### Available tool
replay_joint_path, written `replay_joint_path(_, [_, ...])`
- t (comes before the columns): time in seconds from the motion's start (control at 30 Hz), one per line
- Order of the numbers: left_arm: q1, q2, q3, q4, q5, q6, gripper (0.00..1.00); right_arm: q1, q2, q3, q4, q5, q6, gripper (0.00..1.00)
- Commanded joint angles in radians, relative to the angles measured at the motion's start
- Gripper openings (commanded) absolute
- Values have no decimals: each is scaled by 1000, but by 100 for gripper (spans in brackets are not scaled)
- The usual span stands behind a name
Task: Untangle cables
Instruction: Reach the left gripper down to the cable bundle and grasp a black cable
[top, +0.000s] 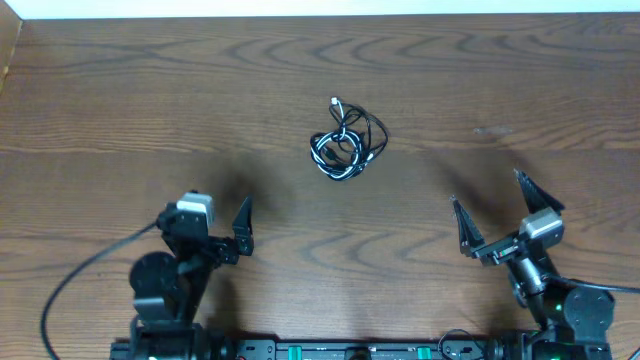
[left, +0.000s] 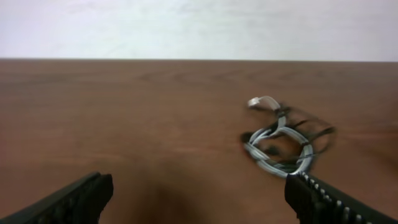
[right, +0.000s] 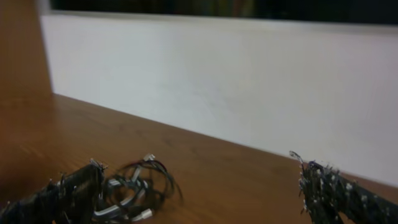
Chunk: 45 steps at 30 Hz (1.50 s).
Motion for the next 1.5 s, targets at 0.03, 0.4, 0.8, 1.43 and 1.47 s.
replay_joint_path(0.03, [3,130,209,-89,133,10,94,-4,140,123,6,-92,-22,99])
replay_joint_path(0.4, [-96,491,650,-334,138,5,94,-4,686,546,-113,-359,-21,99])
replay_joint_path(0.8, [-226,1017,1078,-548,113,6,98,-4,1110,979,-402,-373,-66,99])
replay_joint_path(1.43, [-410,1416,1076,-443,-122,-479,85,-3,1173,978,-526,-227,94,85])
replay_joint_path(1.47, [-420,1434,1076,-430,-126,-524,81,-3,1175,978,-531,-223,106,84])
